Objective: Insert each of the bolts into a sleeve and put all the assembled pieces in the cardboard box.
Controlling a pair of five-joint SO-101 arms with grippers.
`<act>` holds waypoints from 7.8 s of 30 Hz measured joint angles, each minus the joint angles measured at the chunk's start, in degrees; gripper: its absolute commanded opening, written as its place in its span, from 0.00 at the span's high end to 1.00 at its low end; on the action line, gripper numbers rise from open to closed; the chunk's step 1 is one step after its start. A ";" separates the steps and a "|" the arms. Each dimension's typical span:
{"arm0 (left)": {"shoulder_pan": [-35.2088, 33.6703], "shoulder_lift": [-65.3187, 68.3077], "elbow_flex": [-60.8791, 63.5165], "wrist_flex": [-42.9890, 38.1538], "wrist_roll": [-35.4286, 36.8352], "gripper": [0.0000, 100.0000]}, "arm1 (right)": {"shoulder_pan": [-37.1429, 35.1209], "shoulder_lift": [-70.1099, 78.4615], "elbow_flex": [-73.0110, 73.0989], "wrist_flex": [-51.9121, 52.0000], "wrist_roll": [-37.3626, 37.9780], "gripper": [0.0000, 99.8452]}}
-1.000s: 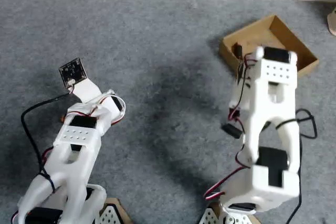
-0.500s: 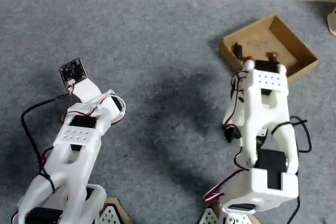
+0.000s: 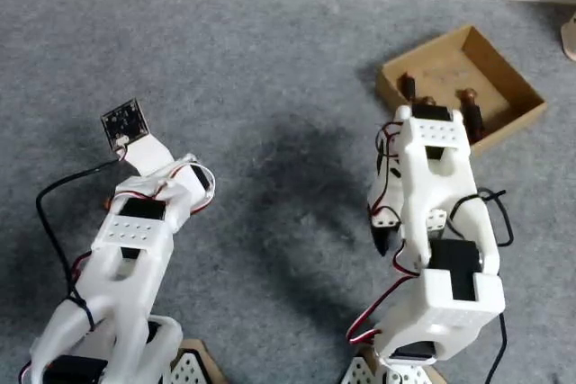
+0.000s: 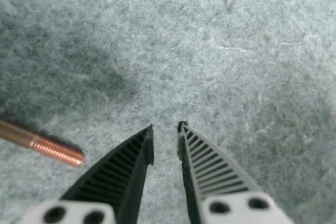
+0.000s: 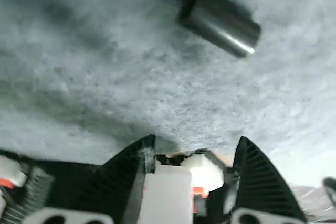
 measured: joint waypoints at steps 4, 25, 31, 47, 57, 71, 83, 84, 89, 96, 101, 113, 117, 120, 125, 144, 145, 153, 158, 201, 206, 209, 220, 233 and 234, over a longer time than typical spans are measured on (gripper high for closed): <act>0.00 0.00 0.00 0.00 0.00 0.92 | 2.11 0.00 0.00 -3.16 11.43 0.78; 0.00 0.00 0.00 0.00 0.00 0.92 | 6.15 1.67 8.26 -23.65 47.65 0.78; 0.00 0.00 0.00 0.00 0.00 0.92 | 5.89 1.58 8.26 -23.65 53.19 0.78; -8.97 0.00 0.00 0.00 0.26 0.92 | -3.34 1.49 9.05 -24.09 48.26 0.79; -9.49 0.00 1.05 0.00 0.09 0.92 | -3.78 1.49 14.86 -24.18 48.09 0.97; -9.49 0.00 1.58 0.00 0.00 0.92 | -3.96 1.41 16.18 -23.38 47.12 0.76; -9.49 0.00 1.58 0.00 0.00 0.92 | -6.51 1.41 13.45 -23.38 11.60 0.77; -9.49 0.00 1.58 0.00 0.00 0.92 | -6.51 1.49 12.48 -23.56 8.44 0.77; -9.49 0.00 1.58 0.00 0.00 0.92 | -5.98 1.58 7.12 -25.05 -3.60 0.77; -9.49 0.00 1.58 0.00 0.00 0.92 | -5.89 1.58 3.34 -23.38 -17.32 0.77; -9.49 0.00 1.58 0.00 0.00 0.92 | -4.04 1.58 0.70 -21.98 -31.65 0.77; -9.49 0.00 1.58 0.00 0.00 0.92 | -2.55 1.58 -2.02 -7.82 -39.82 0.77; -9.49 0.00 1.58 0.00 0.00 0.92 | -2.02 1.58 -2.55 -6.59 -39.82 0.77; -9.49 0.00 1.58 0.00 0.00 0.92 | -2.02 1.58 -2.55 -4.31 -39.82 0.77; -9.49 0.00 1.58 0.00 0.00 0.92 | 2.20 -0.35 -2.55 -0.62 -39.82 0.77; -9.49 0.00 1.58 0.00 0.00 0.92 | 4.92 -29.27 33.93 -28.75 -37.71 0.77; -9.49 0.00 1.58 0.00 0.00 0.92 | 5.27 -29.36 34.20 -29.01 -37.63 0.77; -9.49 0.00 1.58 0.00 0.00 0.92 | 10.29 -29.45 37.45 -32.09 -37.36 0.77; -9.49 0.00 1.58 0.00 0.00 0.92 | 10.11 -29.45 43.16 -37.01 -37.36 0.79; -21.27 0.00 -2.99 17.05 19.34 0.92 | 10.37 -31.30 50.90 -58.29 -34.73 1.00; -23.21 -0.09 -2.02 12.13 19.87 0.91 | 10.37 -31.30 50.90 -58.37 -34.73 1.00; -23.21 -0.09 -1.14 11.52 20.40 0.91 | 10.37 -31.30 50.90 -58.37 -34.73 1.00; -23.38 -0.09 1.23 11.52 36.75 0.91 | 9.05 -31.30 50.90 -58.37 -34.73 1.00; -27.16 -0.09 3.60 11.52 39.47 0.84 | 8.88 -31.21 50.90 -58.64 -34.55 1.00; -27.16 -0.09 3.60 11.52 39.47 0.84 | 8.88 -31.21 50.90 -58.64 -34.55 1.00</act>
